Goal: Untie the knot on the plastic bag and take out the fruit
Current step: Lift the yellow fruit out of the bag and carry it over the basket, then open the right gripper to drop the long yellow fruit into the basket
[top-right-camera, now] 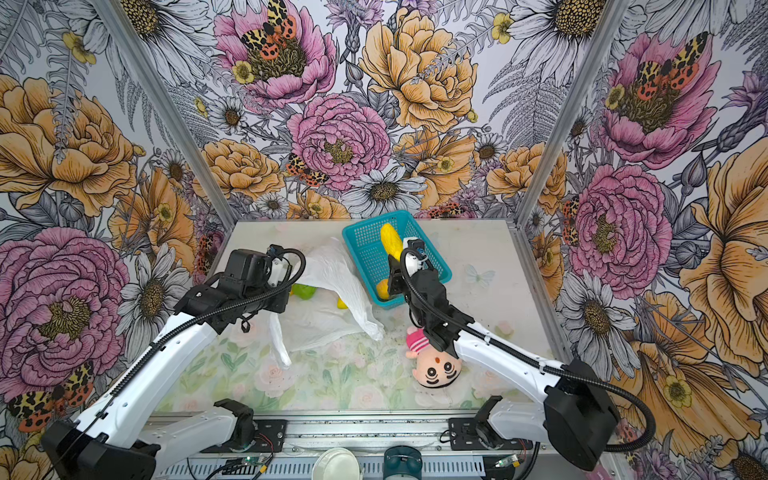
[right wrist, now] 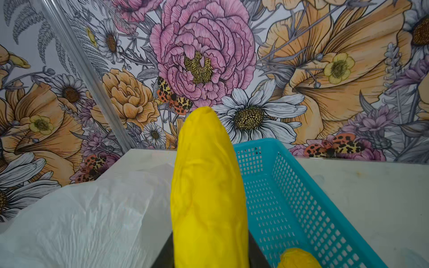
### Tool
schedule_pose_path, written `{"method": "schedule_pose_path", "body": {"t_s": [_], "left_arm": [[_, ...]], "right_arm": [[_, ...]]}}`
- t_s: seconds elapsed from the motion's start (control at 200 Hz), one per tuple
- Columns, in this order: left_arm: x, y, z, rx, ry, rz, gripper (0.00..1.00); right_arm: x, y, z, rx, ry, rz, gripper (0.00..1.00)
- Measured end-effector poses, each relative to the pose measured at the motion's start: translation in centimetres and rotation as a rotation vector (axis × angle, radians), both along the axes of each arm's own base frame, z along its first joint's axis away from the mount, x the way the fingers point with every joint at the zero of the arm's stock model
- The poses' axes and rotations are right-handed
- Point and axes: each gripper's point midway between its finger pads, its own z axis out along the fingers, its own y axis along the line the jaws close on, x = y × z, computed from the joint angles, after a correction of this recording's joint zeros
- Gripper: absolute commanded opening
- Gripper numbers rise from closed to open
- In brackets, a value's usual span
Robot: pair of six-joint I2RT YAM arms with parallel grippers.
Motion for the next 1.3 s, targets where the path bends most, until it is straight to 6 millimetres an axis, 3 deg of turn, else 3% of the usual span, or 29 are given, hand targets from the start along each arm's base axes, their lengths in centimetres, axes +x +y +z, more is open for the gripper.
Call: {"method": "schedule_pose_path", "body": {"t_s": [0.215, 0.495, 0.776, 1.001, 1.181, 1.301], "left_arm": [[-0.3, 0.6, -1.6, 0.005, 0.04, 0.025, 0.0], [-0.7, 0.7, -1.2, -0.002, 0.021, 0.027, 0.0], [-0.7, 0.8, -1.3, -0.001, 0.023, 0.026, 0.0], [-0.7, 0.8, -1.2, -0.002, 0.021, 0.026, 0.0], [-0.7, 0.8, -1.2, -0.002, 0.021, 0.026, 0.0], [-0.7, 0.8, -1.3, -0.002, 0.021, 0.026, 0.0]], "right_arm": [[4.2, 2.0, -4.5, -0.093, 0.192, 0.006, 0.31], [7.7, 3.4, -8.8, -0.163, 0.38, 0.031, 0.32], [11.1, 0.5, -14.8, -0.174, 0.577, -0.036, 0.28], [11.8, -2.5, -19.6, -0.133, 0.735, -0.095, 0.31], [11.9, -2.7, -21.2, -0.117, 0.781, -0.105, 0.35], [12.0, -2.5, -21.3, -0.099, 0.788, -0.104, 0.5]]}}
